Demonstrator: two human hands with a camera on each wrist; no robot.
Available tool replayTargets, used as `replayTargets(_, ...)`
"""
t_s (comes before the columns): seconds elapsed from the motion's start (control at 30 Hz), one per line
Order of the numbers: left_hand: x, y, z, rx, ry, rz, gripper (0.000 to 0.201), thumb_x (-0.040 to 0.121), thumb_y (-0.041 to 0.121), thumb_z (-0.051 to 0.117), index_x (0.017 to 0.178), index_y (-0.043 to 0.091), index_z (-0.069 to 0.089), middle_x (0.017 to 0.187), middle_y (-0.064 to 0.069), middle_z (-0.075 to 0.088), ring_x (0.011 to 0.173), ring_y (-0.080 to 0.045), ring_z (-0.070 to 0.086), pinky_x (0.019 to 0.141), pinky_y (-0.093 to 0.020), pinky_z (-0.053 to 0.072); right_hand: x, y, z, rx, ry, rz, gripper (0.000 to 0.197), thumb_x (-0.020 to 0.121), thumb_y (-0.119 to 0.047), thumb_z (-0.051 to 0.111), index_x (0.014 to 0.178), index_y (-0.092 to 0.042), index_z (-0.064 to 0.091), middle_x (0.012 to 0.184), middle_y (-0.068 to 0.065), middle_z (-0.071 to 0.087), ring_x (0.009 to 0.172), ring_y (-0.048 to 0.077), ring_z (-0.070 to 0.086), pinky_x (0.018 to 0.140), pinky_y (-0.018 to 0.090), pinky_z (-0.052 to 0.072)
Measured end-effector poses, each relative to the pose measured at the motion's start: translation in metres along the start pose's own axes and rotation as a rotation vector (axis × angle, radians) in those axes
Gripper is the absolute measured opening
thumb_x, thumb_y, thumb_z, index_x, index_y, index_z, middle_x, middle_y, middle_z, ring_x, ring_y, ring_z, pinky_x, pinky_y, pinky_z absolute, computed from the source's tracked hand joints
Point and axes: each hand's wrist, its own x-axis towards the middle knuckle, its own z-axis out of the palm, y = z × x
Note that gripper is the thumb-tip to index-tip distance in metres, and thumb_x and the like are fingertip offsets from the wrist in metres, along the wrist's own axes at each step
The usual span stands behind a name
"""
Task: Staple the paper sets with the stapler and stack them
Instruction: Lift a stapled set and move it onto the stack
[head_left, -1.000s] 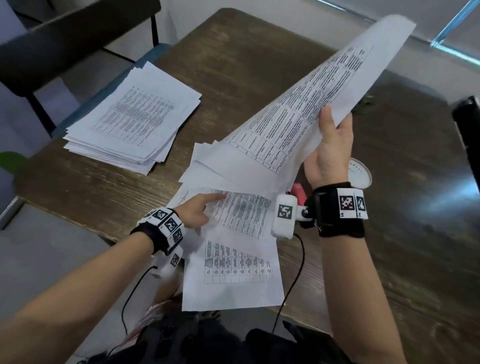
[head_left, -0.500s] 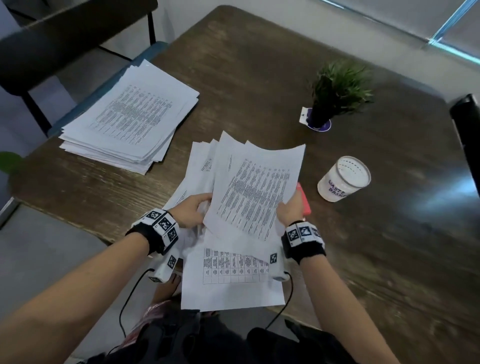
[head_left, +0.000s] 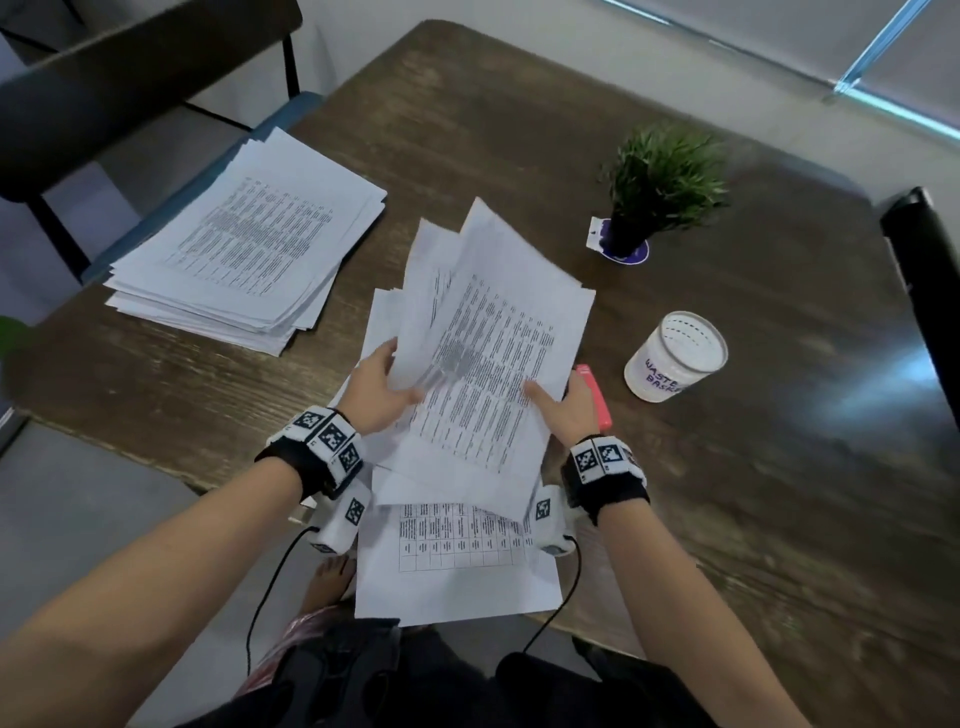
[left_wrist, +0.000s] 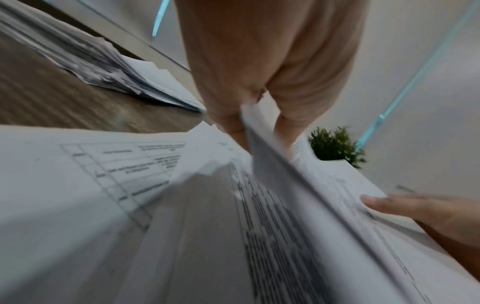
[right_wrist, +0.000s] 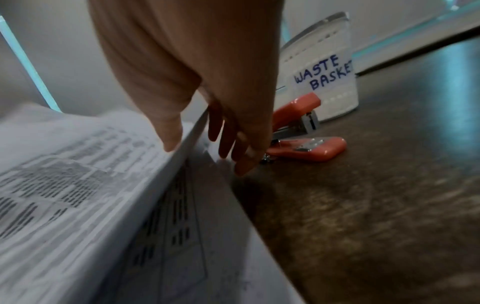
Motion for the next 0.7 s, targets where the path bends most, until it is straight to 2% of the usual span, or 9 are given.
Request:
replayTargets(0.07, 0.002, 0.003, -0.009, -0.096, 0.05, 0.015, 0.061, 0.079, 0.004, 0.076, 0.133, 0.004, 0.049, 0.125, -0.001, 0.057, 0.113, -0.017, 0.055, 0.096, -0.03, 0.043, 0.0, -0.007, -0.005, 0.217, 0.043, 0.058, 0.037, 0.081, -0.025, 0.078, 0.107, -0.009, 0.058, 0.105, -0.003, 0.063, 0.097, 0.009, 0.061, 0.081, 0.025, 0.05)
replayTargets(0.13, 0.0, 0.009, -0.014, -0.174, 0.078, 0.027, 0.047, 0.079, -0.003, 0.073, 0.121, 0.009, 0.056, 0.112, -0.001, 0.063, 0.102, -0.015, 0.058, 0.093, -0.033, 0.046, -0.002, -0.015, -0.01, 0.452, 0.008, 0.153, 0.056, 0.077, -0.028, 0.081, 0.121, -0.006, 0.053, 0.117, 0.005, 0.061, 0.11, 0.018, 0.059, 0.088, 0.033, 0.051)
replayTargets(0.2, 0.001, 0.011, -0.016, -0.203, 0.045, 0.075, 0.039, 0.08, -0.008, 0.071, 0.11, 0.014, 0.06, 0.093, 0.011, 0.071, 0.088, -0.006, 0.064, 0.089, -0.033, 0.052, -0.005, -0.027, -0.014, 0.557, -0.095, 0.153, 0.06, 0.076, -0.025, 0.082, 0.123, -0.001, 0.055, 0.113, 0.008, 0.068, 0.11, 0.027, 0.064, 0.089, 0.043, 0.053)
replayTargets(0.3, -0.004, 0.02, -0.014, -0.177, -0.03, 0.101, 0.034, 0.086, -0.017, 0.058, 0.103, 0.011, 0.064, 0.068, 0.021, 0.07, 0.064, 0.008, 0.063, 0.062, -0.017, 0.053, -0.011, -0.045, -0.026, 0.617, -0.087, 0.057, 0.047, 0.07, -0.009, 0.078, 0.114, -0.002, 0.063, 0.107, 0.018, 0.071, 0.1, 0.038, 0.067, 0.089, 0.054, 0.053)
replayTargets(0.33, -0.005, 0.026, -0.014, -0.187, -0.055, 0.103, 0.036, 0.087, -0.018, 0.055, 0.109, 0.008, 0.064, 0.067, 0.021, 0.069, 0.062, 0.01, 0.062, 0.062, -0.017, 0.053, -0.013, -0.051, -0.032, 0.661, -0.087, 0.017, 0.04, 0.07, -0.005, 0.073, 0.11, -0.003, 0.065, 0.104, 0.019, 0.071, 0.097, 0.038, 0.067, 0.089, 0.055, 0.053)
replayTargets(0.4, -0.01, 0.048, -0.016, -0.171, -0.098, 0.141, 0.036, 0.087, -0.01, 0.061, 0.117, 0.009, 0.063, 0.08, 0.024, 0.067, 0.071, 0.015, 0.061, 0.082, -0.026, 0.055, -0.016, -0.063, -0.046, 0.753, -0.132, -0.05, 0.033, 0.071, -0.001, 0.076, 0.102, -0.005, 0.066, 0.097, 0.017, 0.072, 0.091, 0.034, 0.068, 0.088, 0.053, 0.054)
replayTargets(0.5, -0.014, 0.083, -0.024, -0.291, -0.117, 0.201, 0.026, 0.082, 0.022, 0.077, 0.103, 0.034, 0.068, 0.098, 0.019, 0.07, 0.096, 0.002, 0.063, 0.089, -0.026, 0.049, -0.019, -0.079, -0.066, 0.799, -0.175, -0.119, 0.035, 0.069, -0.01, 0.085, 0.099, -0.005, 0.068, 0.108, 0.023, 0.069, 0.104, 0.04, 0.066, 0.096, 0.059, 0.048)
replayTargets(0.6, -0.018, 0.114, -0.025, -0.421, -0.047, 0.272, 0.026, 0.084, 0.013, 0.073, 0.109, 0.017, 0.066, 0.092, 0.015, 0.073, 0.086, 0.008, 0.066, 0.073, -0.012, 0.049, -0.021, -0.085, -0.07, 0.677, -0.108, -0.148, 0.06, 0.057, -0.03, 0.095, 0.102, -0.004, 0.065, 0.113, 0.027, 0.066, 0.11, 0.041, 0.063, 0.102, 0.062, 0.041)
replayTargets(0.7, -0.02, 0.136, -0.016, -0.339, -0.006, 0.358, 0.017, 0.085, 0.012, 0.072, 0.093, 0.013, 0.057, 0.074, 0.023, 0.063, 0.066, 0.02, 0.059, 0.059, -0.005, 0.047, -0.032, -0.1, -0.069, 0.604, -0.063, -0.22, 0.05, 0.068, -0.022, 0.09, 0.11, -0.01, 0.066, 0.112, 0.012, 0.071, 0.108, 0.03, 0.066, 0.099, 0.056, 0.047)
